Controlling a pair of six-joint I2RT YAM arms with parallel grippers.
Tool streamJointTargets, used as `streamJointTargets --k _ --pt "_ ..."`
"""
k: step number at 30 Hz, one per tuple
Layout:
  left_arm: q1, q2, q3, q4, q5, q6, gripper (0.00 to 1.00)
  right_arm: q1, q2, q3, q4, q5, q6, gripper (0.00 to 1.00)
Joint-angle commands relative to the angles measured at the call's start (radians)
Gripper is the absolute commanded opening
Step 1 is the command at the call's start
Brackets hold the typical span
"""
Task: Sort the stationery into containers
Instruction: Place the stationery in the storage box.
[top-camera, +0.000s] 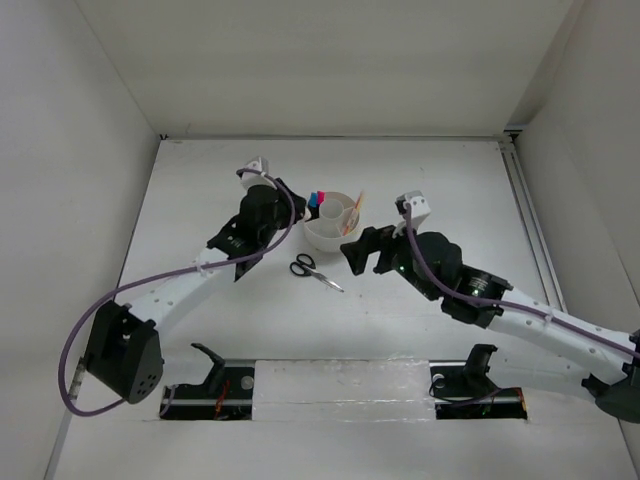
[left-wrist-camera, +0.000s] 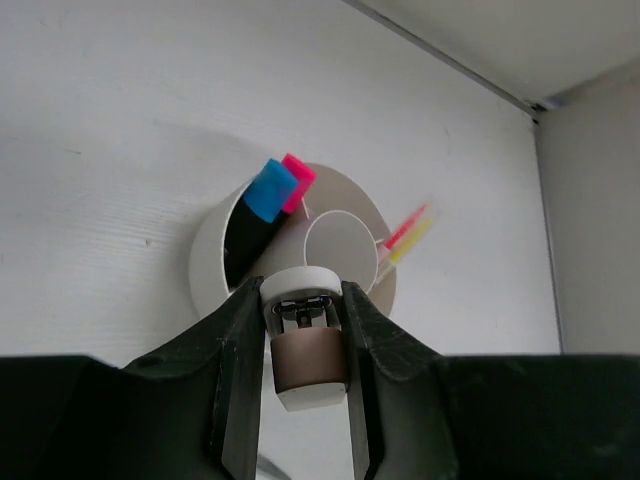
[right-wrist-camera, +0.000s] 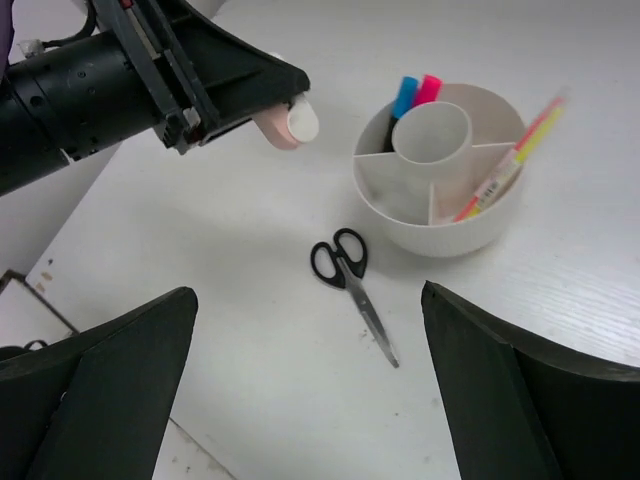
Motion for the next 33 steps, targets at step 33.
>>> streamJointTargets --k 33 --pt "-0.257 0.501 0.621 -0.861 -0.666 -0.788 0.00 0.006 -0.260 -0.034 -0.304 0.157 0.137 1.00"
